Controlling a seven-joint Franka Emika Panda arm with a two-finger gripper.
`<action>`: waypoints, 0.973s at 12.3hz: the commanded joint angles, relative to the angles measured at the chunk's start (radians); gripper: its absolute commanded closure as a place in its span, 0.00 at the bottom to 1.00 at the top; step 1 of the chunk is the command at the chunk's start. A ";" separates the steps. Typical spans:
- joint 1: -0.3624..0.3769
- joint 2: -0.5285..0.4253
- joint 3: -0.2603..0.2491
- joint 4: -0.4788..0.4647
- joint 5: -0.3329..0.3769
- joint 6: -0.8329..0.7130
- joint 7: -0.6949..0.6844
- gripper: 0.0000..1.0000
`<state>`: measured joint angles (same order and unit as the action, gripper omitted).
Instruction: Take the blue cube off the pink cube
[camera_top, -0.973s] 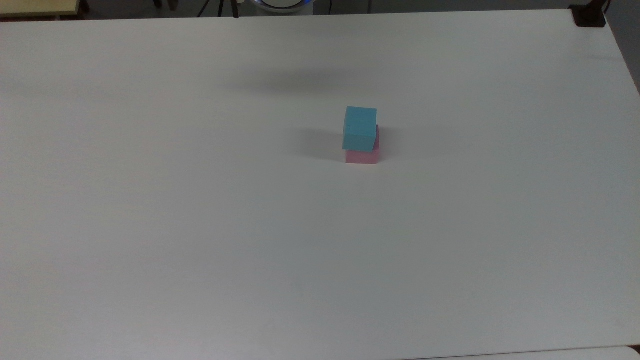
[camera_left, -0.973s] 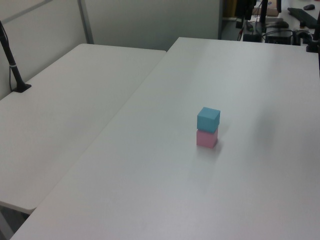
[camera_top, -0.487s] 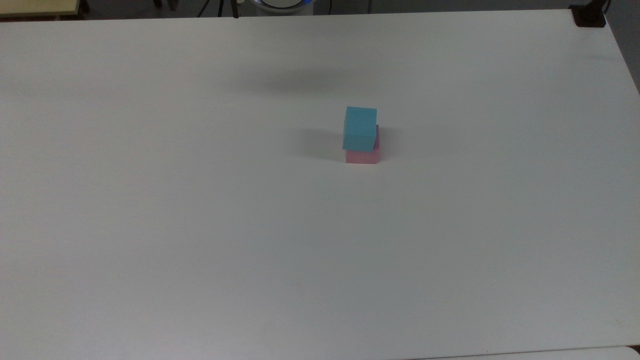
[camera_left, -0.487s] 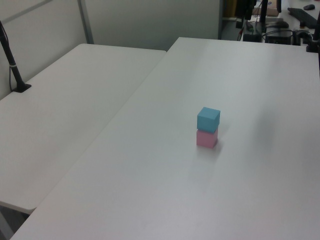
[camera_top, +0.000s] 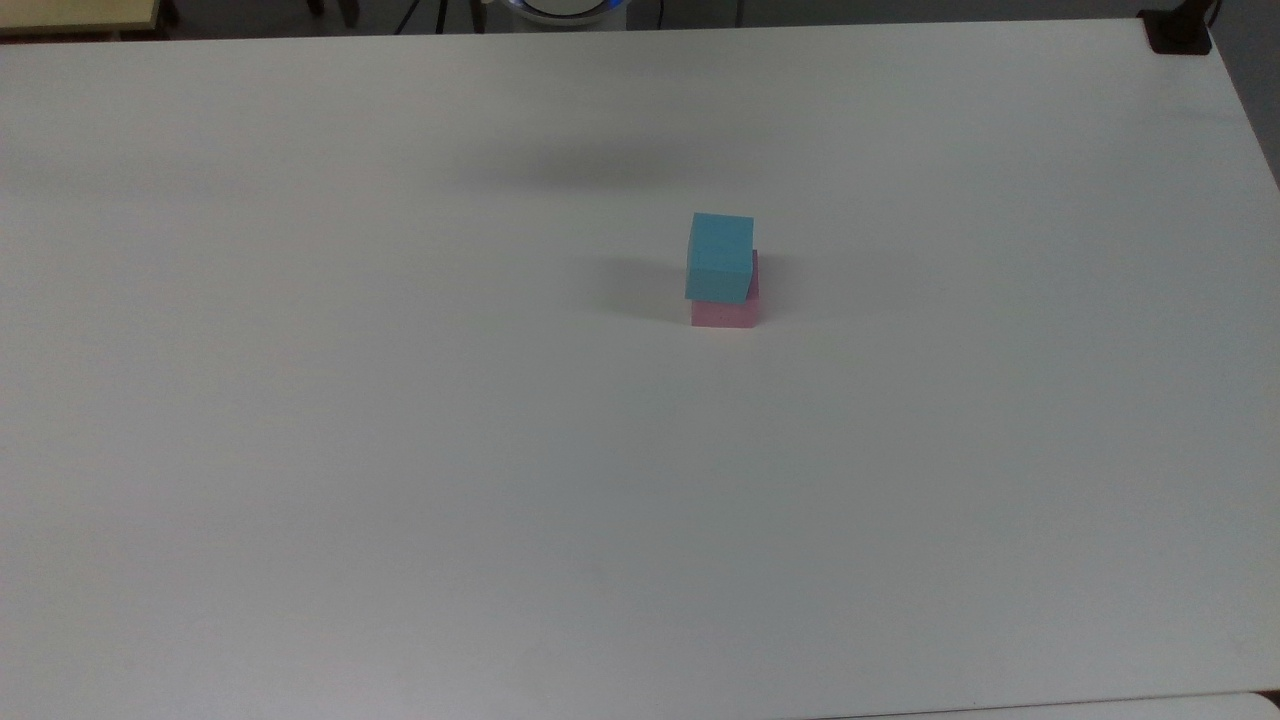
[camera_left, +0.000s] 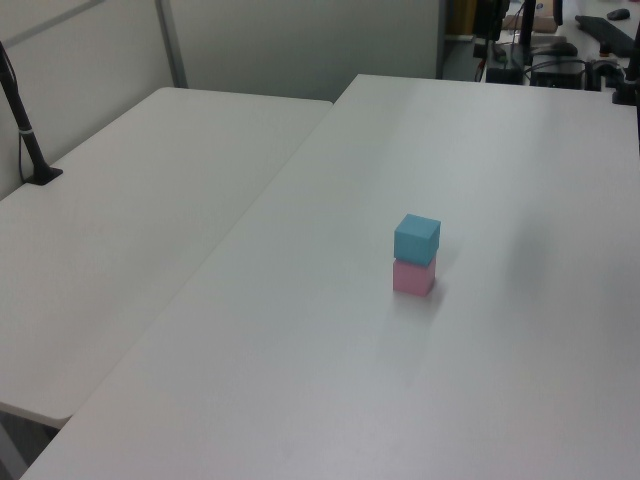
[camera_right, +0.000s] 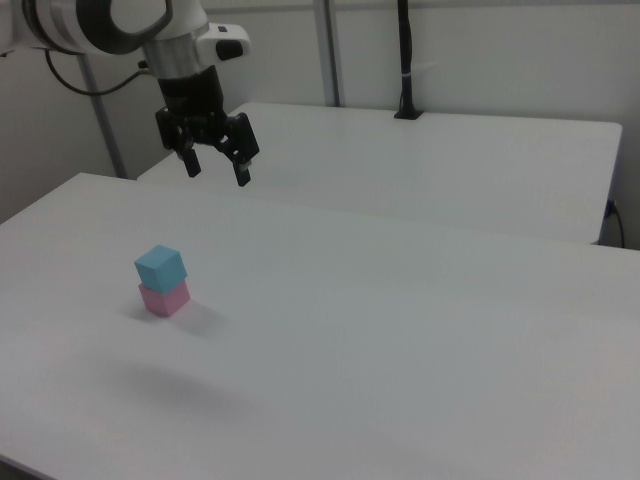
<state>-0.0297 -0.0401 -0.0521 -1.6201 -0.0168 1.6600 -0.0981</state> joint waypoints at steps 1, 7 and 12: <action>0.097 0.032 -0.003 -0.035 0.036 0.014 -0.011 0.00; 0.247 0.137 -0.003 -0.092 0.112 0.200 0.257 0.00; 0.298 0.245 0.044 -0.101 0.080 0.285 0.377 0.00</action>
<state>0.2605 0.1825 -0.0253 -1.7147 0.0767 1.9187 0.2349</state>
